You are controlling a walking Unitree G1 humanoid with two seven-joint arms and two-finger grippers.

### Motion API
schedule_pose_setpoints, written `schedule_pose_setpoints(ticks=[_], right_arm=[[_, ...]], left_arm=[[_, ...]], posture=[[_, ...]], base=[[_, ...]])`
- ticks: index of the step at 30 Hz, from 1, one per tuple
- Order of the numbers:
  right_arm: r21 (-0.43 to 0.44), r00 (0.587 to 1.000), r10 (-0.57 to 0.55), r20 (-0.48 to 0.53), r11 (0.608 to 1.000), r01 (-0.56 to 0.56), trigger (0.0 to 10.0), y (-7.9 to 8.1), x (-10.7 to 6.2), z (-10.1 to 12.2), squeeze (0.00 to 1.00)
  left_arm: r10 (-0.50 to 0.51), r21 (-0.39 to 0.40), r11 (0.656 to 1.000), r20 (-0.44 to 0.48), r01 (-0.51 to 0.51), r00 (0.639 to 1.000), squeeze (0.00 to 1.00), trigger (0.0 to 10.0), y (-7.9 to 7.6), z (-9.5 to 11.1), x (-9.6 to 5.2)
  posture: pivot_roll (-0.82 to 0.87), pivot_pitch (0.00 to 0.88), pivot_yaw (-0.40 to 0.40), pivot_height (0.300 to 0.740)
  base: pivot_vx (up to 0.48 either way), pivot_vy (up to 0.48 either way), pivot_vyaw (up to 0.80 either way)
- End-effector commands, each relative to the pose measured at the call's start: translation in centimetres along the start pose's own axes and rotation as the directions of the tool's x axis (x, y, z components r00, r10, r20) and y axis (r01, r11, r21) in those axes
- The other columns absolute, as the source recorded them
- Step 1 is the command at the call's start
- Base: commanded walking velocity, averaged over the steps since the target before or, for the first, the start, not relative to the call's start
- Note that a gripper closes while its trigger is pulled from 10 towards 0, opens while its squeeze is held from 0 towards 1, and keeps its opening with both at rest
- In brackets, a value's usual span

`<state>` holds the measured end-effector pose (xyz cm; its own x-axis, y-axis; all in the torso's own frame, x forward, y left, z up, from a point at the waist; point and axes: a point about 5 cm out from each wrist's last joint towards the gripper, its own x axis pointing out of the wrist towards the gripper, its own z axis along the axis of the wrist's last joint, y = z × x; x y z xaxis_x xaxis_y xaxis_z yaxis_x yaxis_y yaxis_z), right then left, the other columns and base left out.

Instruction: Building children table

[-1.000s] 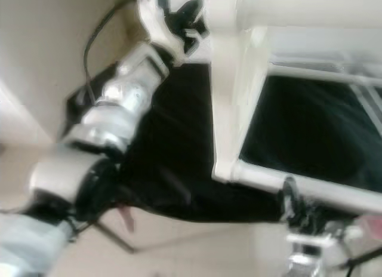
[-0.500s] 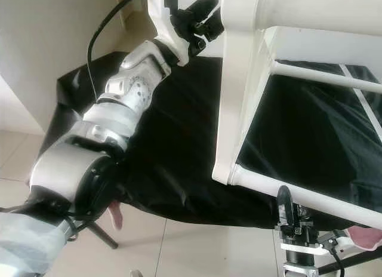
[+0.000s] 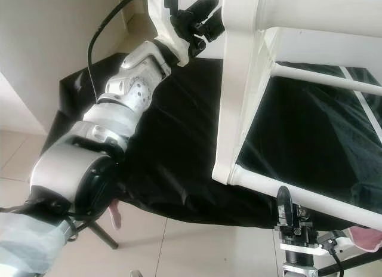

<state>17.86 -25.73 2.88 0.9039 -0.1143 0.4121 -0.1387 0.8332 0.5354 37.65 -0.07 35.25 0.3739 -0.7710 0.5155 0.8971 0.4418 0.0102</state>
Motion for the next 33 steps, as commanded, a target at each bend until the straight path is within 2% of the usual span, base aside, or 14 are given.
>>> schedule_pose_setpoints(ticks=[1, 27, 28, 29, 30, 31, 32, 33], right_arm=[[-0.037, 0.626, -0.755, -0.197, 0.644, 0.764, 10.0, 7.1, -21.1, -3.6, 0.00], [-0.037, 0.626, -0.755, -0.197, 0.644, 0.764, 10.0, 7.1, -21.1, -3.6, 0.00], [-0.042, 0.628, -0.752, -0.198, 0.647, 0.762, 10.0, 7.0, -21.1, -3.6, 0.00], [-0.208, 0.719, -0.674, -0.173, 0.738, 0.642, 10.0, 6.3, -20.1, -2.4, 0.00], [-0.335, 0.780, -0.602, -0.172, 0.780, 0.528, 10.0, 5.9, -19.4, -1.5, 0.00], [-0.425, 0.844, -0.515, -0.152, 0.805, 0.414, 10.0, 5.7, -17.1, -0.3, 0.00], [-0.475, 0.876, -0.463, -0.138, 0.807, 0.352, 10.0, 5.7, -15.5, 0.5, 0.00], [-0.489, 0.888, -0.442, -0.131, 0.808, 0.330, 10.0, 5.7, -14.2, 1.1, 0.00]], left_arm=[[-0.058, 0.007, 0.998, -0.023, 0.058, 0.998, 0.00, 10.0, -0.6, -0.3, 0.3], [-0.058, 0.007, 0.998, -0.023, 0.058, 0.998, 0.00, 10.0, -0.6, -0.3, 0.3], [-0.058, 0.008, 0.998, -0.024, 0.058, 0.998, 0.00, 10.0, -0.6, -0.3, 0.2], [0.005, 0.019, 1.000, -0.132, -0.003, 0.991, 0.00, 10.0, -0.2, -4.1, -1.6], [0.047, 0.025, 0.999, -0.209, -0.042, 0.977, 0.00, 10.0, -0.1, -6.8, -3.2], [0.072, 0.038, 0.997, -0.261, -0.064, 0.963, 0.00, 10.0, -0.2, -8.6, -4.3], [0.084, 0.046, 0.996, -0.287, -0.073, 0.954, 0.00, 10.0, -0.2, -9.4, -5.0], [0.087, 0.053, 0.996, -0.287, -0.075, 0.954, 0.00, 10.0, -0.2, -9.4, -5.0]], posture=[[-0.25, 0.139, 0.253, 0.740], [-0.25, 0.139, 0.253, 0.740], [-0.25, 0.000, 0.000, 0.740], [-0.29, 0.000, 0.000, 0.740], [-0.28, 0.000, 0.000, 0.740], [-0.28, 0.000, 0.000, 0.740], [-0.28, 0.000, 0.000, 0.740], [-0.28, 0.000, 0.000, 0.740]], base=[[0.000, 0.000, 0.00], [0.000, 0.000, 0.00], [0.000, 0.000, 0.00], [0.000, 0.000, 0.00], [0.000, 0.000, 0.00], [0.000, 0.000, 0.00], [0.000, 0.000, 0.00], [0.000, 0.000, 0.00]])
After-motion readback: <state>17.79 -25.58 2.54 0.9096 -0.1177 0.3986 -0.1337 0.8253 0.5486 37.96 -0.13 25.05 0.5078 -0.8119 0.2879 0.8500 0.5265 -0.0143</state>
